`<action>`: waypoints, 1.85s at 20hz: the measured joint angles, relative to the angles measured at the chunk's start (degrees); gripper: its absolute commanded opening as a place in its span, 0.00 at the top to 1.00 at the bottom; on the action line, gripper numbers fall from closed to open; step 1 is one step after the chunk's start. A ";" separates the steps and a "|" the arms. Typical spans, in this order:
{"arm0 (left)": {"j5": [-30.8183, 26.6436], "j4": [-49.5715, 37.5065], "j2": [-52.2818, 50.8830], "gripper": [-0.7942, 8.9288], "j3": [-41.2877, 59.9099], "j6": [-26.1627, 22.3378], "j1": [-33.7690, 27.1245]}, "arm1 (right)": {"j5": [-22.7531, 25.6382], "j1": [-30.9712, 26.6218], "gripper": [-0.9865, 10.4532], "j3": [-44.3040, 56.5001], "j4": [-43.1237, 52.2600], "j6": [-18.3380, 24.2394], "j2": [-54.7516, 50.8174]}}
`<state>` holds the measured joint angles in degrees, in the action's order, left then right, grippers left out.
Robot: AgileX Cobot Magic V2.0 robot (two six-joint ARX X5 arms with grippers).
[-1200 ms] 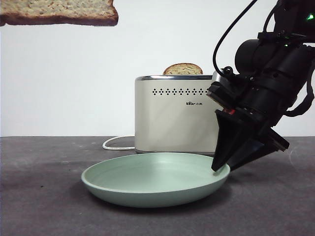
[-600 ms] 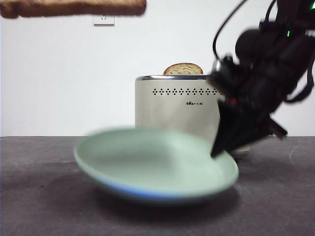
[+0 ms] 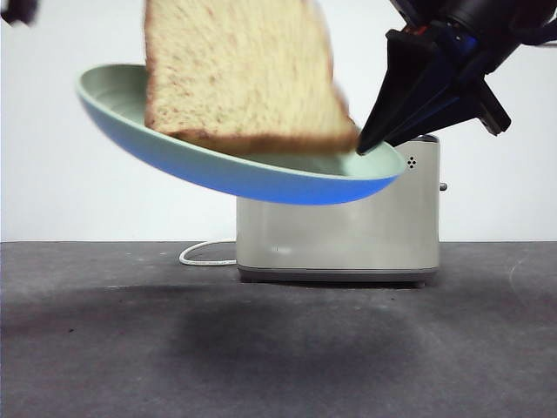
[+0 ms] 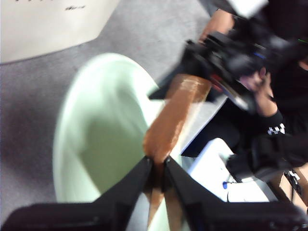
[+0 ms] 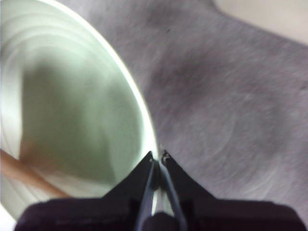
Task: Take the bread from the toaster,put the bread on the plate,put the plate on the table
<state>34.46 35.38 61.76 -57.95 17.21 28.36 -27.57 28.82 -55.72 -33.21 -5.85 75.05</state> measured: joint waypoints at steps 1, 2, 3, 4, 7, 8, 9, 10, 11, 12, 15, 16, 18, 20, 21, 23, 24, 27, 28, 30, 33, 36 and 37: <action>0.00 -0.09 1.46 0.92 0.00 0.33 0.00 | 0.17 0.79 0.93 0.00 -0.17 0.00 0.00; 0.00 0.11 2.71 0.92 0.00 0.46 0.00 | 0.17 1.38 0.93 0.00 -0.26 0.00 0.00; -0.04 0.70 3.69 0.92 0.00 0.48 0.00 | 0.17 1.77 0.93 0.00 -0.26 0.02 -0.02; -0.22 1.53 4.50 0.88 0.00 0.48 0.02 | 0.17 2.10 0.93 0.00 -0.37 0.02 -0.02; -2.93 5.70 5.79 0.44 0.00 0.87 0.00 | 0.26 2.73 0.93 0.00 -0.74 0.04 -0.02; -3.28 6.97 5.77 0.41 0.00 0.87 0.00 | 0.31 2.73 0.93 0.00 -0.72 0.02 -0.02; -3.10 7.80 5.73 0.41 0.00 0.85 0.00 | 0.37 2.73 0.93 0.00 -0.61 -0.02 -0.02; -2.75 8.04 5.73 0.41 0.00 0.85 0.02 | 0.39 2.73 0.93 0.00 -0.63 -0.20 -0.02; -2.51 8.00 5.73 0.41 0.00 0.85 0.07 | 0.39 2.73 0.93 0.00 -0.68 -0.26 -0.02; -2.34 8.02 5.66 0.41 -0.04 0.85 0.07 | 0.46 2.73 0.93 0.00 -0.92 -0.39 -0.02; -2.32 8.35 5.66 0.41 -2.47 0.85 0.11 | 0.61 2.73 0.93 0.00 -1.60 -0.39 -0.02; -2.32 8.44 5.62 0.41 -3.56 0.85 0.11 | 0.57 2.73 0.93 0.00 -1.79 -0.42 -0.02; -2.36 10.08 5.60 0.41 -5.66 0.85 0.11 | 0.50 2.73 0.93 0.00 -2.19 -0.39 -0.02; -1.92 11.52 5.62 0.42 -7.93 0.57 0.11 | 0.35 2.73 0.93 0.00 -2.34 -0.39 -0.02; -0.70 11.65 5.62 0.42 -9.84 0.33 0.11 | 0.37 2.73 0.93 0.00 -2.34 -0.39 -0.02; 2.10 11.69 5.38 0.48 -14.40 -0.04 0.11 | 2.21 2.71 0.93 0.00 -2.32 -0.48 -0.02; 2.75 11.87 5.16 0.51 -16.41 -0.07 0.11 | 4.20 2.67 0.93 0.00 -2.34 -0.63 -0.02; 2.86 13.38 3.37 0.87 -22.60 -1.18 0.11 | 7.26 0.44 0.93 0.00 -2.36 -1.09 -0.02; 2.86 13.86 2.64 0.94 -23.89 -2.12 0.11 | 7.23 -0.83 0.93 0.00 -2.34 -1.33 -0.02; 2.86 14.12 0.61 0.93 -24.87 -4.17 0.11 | 7.30 -4.07 0.93 0.00 -2.36 -1.92 -0.02; 0.90 17.88 -1.99 0.93 -24.87 -7.72 0.11 | 7.48 -9.03 0.93 0.00 -2.36 -2.62 0.00; -5.79 21.07 -3.98 0.93 -24.87 -11.06 1.09 | 7.61 -11.23 0.93 0.00 -2.91 -2.95 2.36; -7.45 21.29 -4.39 0.93 -24.87 -11.87 1.77 | 7.61 -11.21 0.93 0.00 -3.13 -2.93 4.17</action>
<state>27.00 56.66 57.36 -82.83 5.34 30.13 -19.97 17.61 -55.72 -36.34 -8.78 79.22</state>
